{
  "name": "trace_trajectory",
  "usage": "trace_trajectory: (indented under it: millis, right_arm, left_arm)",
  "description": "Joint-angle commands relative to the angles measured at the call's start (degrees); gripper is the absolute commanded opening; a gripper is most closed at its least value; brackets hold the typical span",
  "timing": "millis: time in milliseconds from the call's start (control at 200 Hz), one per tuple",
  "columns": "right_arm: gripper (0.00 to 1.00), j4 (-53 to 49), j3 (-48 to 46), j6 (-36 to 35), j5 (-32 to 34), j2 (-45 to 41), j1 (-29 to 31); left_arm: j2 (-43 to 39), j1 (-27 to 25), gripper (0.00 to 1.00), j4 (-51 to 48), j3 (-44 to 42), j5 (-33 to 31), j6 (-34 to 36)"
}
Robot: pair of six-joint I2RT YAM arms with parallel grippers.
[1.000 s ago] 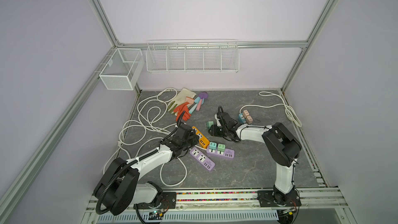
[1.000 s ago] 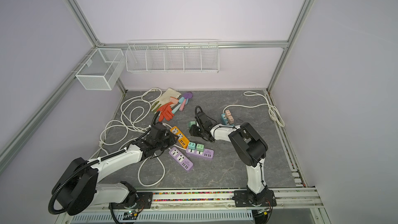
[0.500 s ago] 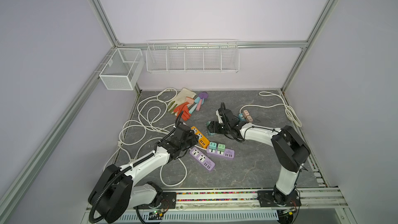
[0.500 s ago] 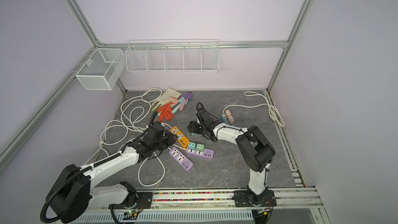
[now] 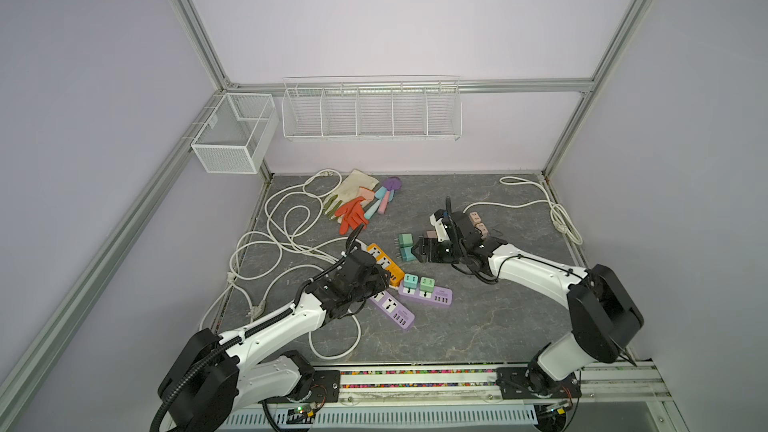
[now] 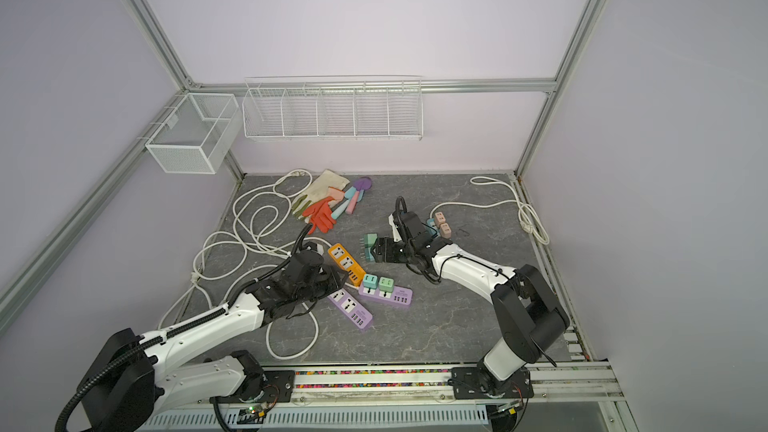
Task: Pull the plug off the socket
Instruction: 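Move the left gripper onto the purple strip while the right moves over its green plug, then close the right gripper on the light green plug while the left holds the purple strip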
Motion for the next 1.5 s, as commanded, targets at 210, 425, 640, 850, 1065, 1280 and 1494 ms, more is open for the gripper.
trace_trajectory:
  millis: [210, 425, 640, 850, 1065, 1280, 1494]
  right_arm:
    - [0.81, -9.38, -7.89, -3.13, -1.44, -9.26, -3.4]
    - [0.69, -12.73, -12.07, -4.09, -1.04, -13.03, -5.3]
    - [0.58, -12.06, -15.45, -4.27, -2.54, -13.85, -5.76]
    - [0.54, -10.69, -17.19, -4.71, -4.97, -13.77, -5.72]
    - [0.49, -9.09, -17.75, -5.29, -7.88, -11.79, -5.76]
    - [0.47, -8.43, -18.7, -5.63, -9.62, -11.35, -5.75]
    - [0.45, -9.56, -20.75, -5.56, -10.51, -12.56, -5.58]
  left_arm:
    - [0.27, -4.2, 0.3, 1.75, -2.78, -1.4, -4.38]
    - [4.63, -5.63, 0.28, 4.22, -0.71, -0.01, -4.07]
    - [8.68, -6.56, 0.26, 6.19, 0.52, 0.33, -4.38]
    - [11.96, -6.89, 0.26, 8.41, 1.12, 0.67, -4.38]
    - [15.41, -6.92, 0.25, 10.03, 2.73, 1.11, -3.94]
    - [19.26, -6.9, 0.24, 12.95, 3.5, 2.26, -4.11]
    - [23.34, -6.93, 0.23, 15.18, 5.66, 3.46, -3.55]
